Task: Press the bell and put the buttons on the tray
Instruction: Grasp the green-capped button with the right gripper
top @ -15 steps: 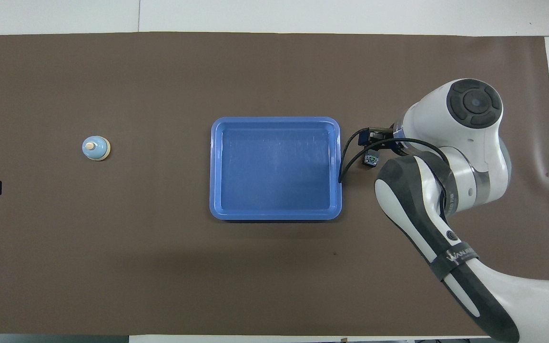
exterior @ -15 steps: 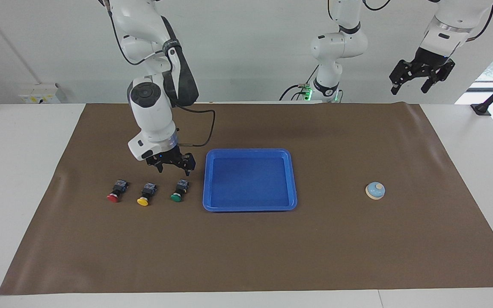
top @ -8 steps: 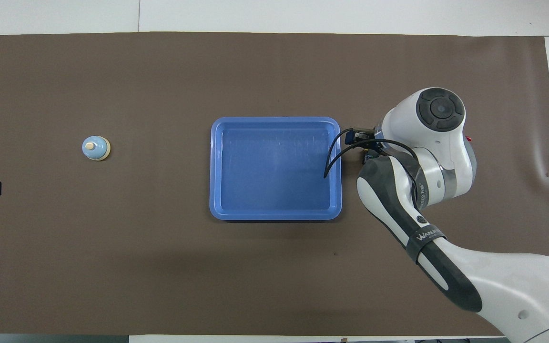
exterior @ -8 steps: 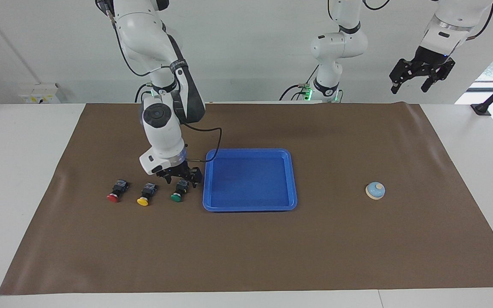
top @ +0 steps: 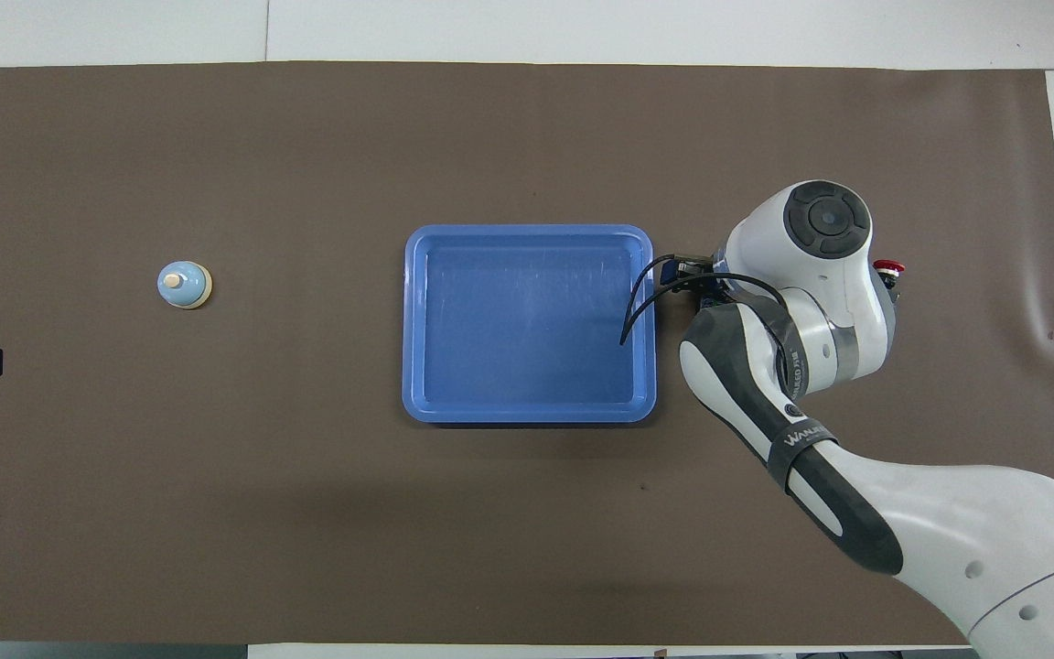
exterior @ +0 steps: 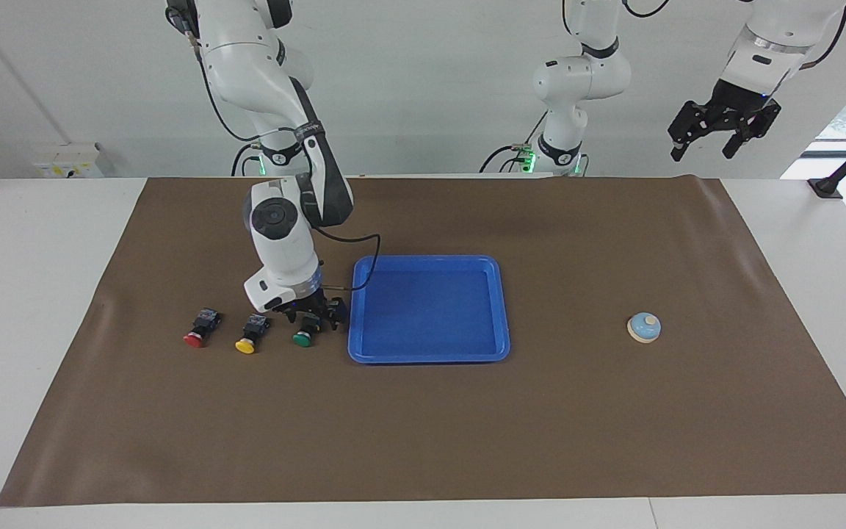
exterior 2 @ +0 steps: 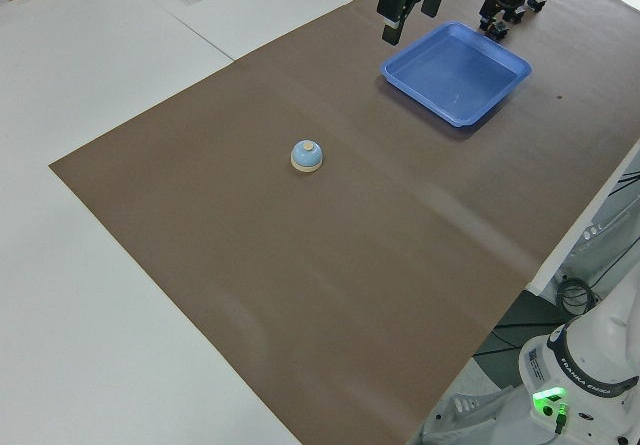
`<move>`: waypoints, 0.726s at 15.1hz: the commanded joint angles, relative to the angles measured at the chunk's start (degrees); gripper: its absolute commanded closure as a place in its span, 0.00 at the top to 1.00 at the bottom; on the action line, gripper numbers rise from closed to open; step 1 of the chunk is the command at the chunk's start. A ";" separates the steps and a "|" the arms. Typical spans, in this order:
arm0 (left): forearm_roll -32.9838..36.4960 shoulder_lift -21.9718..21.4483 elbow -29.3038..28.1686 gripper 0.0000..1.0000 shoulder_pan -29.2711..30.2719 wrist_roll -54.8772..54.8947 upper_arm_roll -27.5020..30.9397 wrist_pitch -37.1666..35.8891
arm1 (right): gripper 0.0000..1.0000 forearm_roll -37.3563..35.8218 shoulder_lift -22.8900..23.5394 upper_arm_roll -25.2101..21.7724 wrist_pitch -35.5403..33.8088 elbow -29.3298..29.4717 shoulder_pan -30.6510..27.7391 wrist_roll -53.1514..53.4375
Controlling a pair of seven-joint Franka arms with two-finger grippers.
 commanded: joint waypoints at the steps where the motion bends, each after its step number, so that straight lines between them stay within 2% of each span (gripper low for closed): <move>1: -0.39 -0.56 0.06 1.00 -0.07 0.31 0.12 -0.80 | 0.99 0.07 -0.97 0.26 3.03 -3.74 -0.49 0.22; 7: -0.39 -0.56 0.06 1.00 -0.07 0.31 0.12 -0.80 | 0.94 -0.10 -1.06 0.25 2.60 -3.66 -0.67 -0.57; 11: -0.39 -0.56 0.06 1.00 -0.07 0.31 0.12 -0.89 | 0.83 -0.10 -1.06 0.17 1.89 -3.31 -0.58 -0.57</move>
